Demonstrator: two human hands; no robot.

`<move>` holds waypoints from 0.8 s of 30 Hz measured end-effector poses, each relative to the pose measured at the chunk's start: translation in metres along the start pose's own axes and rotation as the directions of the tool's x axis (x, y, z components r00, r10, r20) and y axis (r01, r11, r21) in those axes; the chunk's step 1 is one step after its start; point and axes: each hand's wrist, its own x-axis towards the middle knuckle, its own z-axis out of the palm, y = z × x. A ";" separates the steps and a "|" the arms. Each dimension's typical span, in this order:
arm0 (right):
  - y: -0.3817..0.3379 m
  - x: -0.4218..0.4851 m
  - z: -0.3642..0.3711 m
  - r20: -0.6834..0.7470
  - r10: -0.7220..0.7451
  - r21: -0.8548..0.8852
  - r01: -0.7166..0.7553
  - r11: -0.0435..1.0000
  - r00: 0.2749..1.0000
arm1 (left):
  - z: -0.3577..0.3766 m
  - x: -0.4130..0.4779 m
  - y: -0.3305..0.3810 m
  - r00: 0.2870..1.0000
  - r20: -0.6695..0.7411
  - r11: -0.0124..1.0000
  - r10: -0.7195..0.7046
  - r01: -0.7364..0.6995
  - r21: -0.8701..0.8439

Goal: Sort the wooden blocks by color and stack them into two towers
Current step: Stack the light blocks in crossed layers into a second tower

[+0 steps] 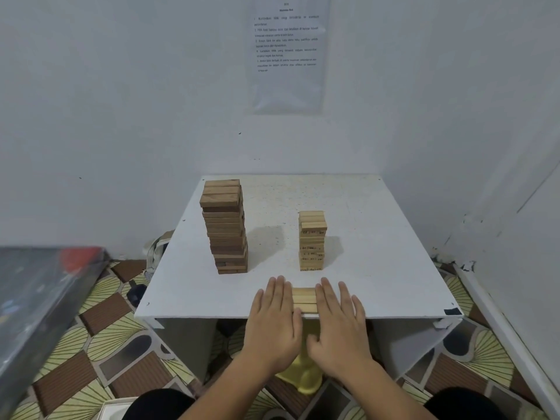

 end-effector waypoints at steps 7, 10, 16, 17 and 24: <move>0.002 0.003 -0.012 0.059 0.005 0.043 -0.008 0.999 0.998 | -0.014 0.003 -0.007 0.999 0.012 0.997 0.052 -0.052 -0.060; 0.010 0.009 -0.020 -0.003 -0.015 0.147 0.015 0.989 1.000 | -0.030 0.010 -0.017 0.985 -0.002 0.978 0.175 -0.174 -0.112; 0.022 0.024 -0.023 -0.050 -0.262 0.222 0.266 0.938 0.964 | -0.046 0.027 -0.025 0.944 -0.030 0.935 0.328 -0.329 -0.132; 0.023 0.026 -0.022 -0.068 -0.279 0.220 0.287 0.932 0.958 | -0.048 0.029 -0.025 0.944 -0.025 0.935 0.328 -0.329 -0.130; 0.032 0.033 -0.013 -0.121 -0.306 0.185 0.324 0.928 0.944 | -0.052 0.037 -0.030 0.932 -0.025 0.930 0.362 -0.363 -0.057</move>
